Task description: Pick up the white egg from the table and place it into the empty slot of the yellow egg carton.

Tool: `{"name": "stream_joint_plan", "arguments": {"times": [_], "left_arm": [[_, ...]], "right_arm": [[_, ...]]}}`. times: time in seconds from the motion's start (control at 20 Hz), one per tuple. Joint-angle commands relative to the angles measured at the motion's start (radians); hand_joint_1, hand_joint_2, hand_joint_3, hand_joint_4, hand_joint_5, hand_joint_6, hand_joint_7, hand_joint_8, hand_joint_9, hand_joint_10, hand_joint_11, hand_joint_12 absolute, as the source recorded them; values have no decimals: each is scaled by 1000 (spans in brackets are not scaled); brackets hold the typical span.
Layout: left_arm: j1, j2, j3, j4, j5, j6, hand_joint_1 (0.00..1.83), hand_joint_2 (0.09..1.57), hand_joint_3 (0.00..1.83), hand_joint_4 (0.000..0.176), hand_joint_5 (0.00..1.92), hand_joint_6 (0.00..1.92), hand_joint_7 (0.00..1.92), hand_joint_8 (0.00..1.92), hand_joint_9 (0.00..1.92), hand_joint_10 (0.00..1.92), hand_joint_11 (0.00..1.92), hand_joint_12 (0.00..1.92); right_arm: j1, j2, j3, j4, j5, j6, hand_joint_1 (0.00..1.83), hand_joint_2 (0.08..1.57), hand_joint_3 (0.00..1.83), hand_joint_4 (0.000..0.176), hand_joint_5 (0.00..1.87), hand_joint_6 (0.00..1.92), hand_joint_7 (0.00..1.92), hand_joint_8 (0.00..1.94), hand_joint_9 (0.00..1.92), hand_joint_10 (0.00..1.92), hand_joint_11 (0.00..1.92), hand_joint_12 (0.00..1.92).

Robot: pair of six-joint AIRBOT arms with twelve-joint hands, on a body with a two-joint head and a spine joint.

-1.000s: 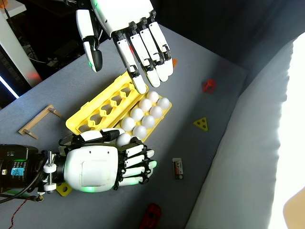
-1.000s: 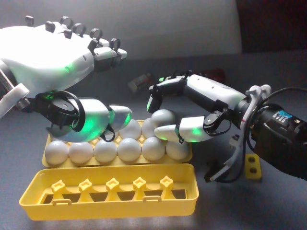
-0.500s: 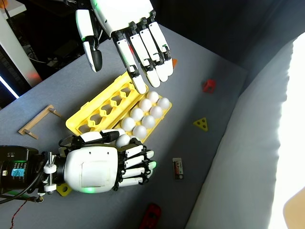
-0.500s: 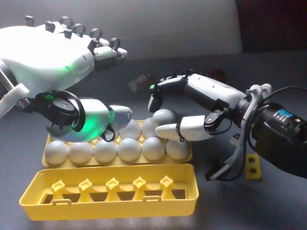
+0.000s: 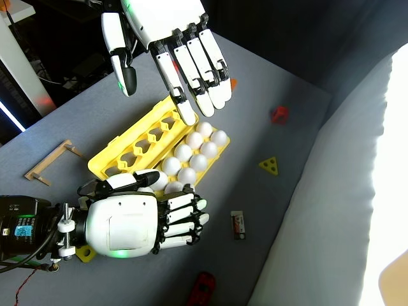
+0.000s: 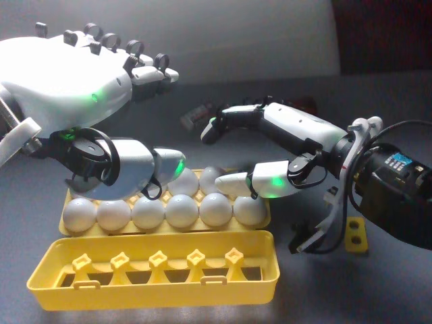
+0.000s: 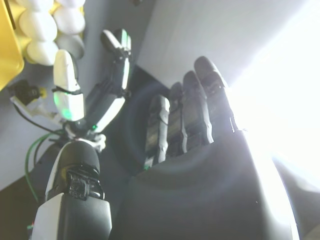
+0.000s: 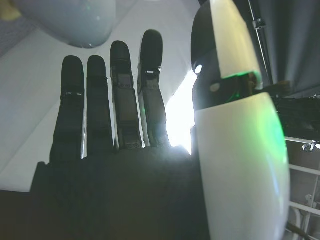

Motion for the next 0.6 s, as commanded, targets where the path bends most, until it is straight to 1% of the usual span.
{"name": "stream_joint_plan", "arguments": {"times": [0.0, 0.2, 0.35, 0.45, 0.5, 0.55], "left_arm": [[-12, -1, -2, 68, -12, 2, 118, 1300, 1, 46, 128, 2, 106, 0, 117, 0, 0, 575], [-12, -1, -2, 68, -12, 2, 128, 1297, 0, 46, 127, 1, 106, 0, 117, 0, 0, 573], [-13, -1, -2, 65, -12, 2, 129, 1297, 0, 46, 127, 1, 106, 0, 117, 0, 0, 572], [-13, -1, -2, 64, -12, 2, 129, 1297, 0, 46, 127, 1, 106, 0, 117, 0, 0, 572], [-13, -1, -2, 61, -12, 2, 129, 1297, 0, 46, 127, 1, 106, 0, 117, 0, 0, 572], [-13, -1, -2, 55, -12, 5, 129, 1297, 0, 46, 127, 1, 106, 0, 117, 0, 0, 572]], "right_arm": [[2, 1, 2, -21, 126, 16, 1002, 1005, 0, 0, 403, 719, 432, 0, 133, 352, 0, 840], [9, 21, 0, -91, 164, 75, 978, 992, 0, 0, 362, 681, 414, 0, 140, 338, 0, 875], [57, 88, -7, -140, 122, 123, 964, 987, 0, 0, 351, 671, 415, 0, 137, 332, 0, 879], [88, 135, -21, -166, 95, 110, 961, 986, 0, 0, 346, 667, 414, 0, 138, 330, 0, 880], [104, 160, -32, -194, 86, 84, 957, 984, 0, 0, 341, 662, 409, 0, 136, 328, 0, 882], [125, 185, -44, -254, 68, 35, 956, 984, 0, 0, 340, 660, 408, 0, 134, 326, 0, 882]]}}
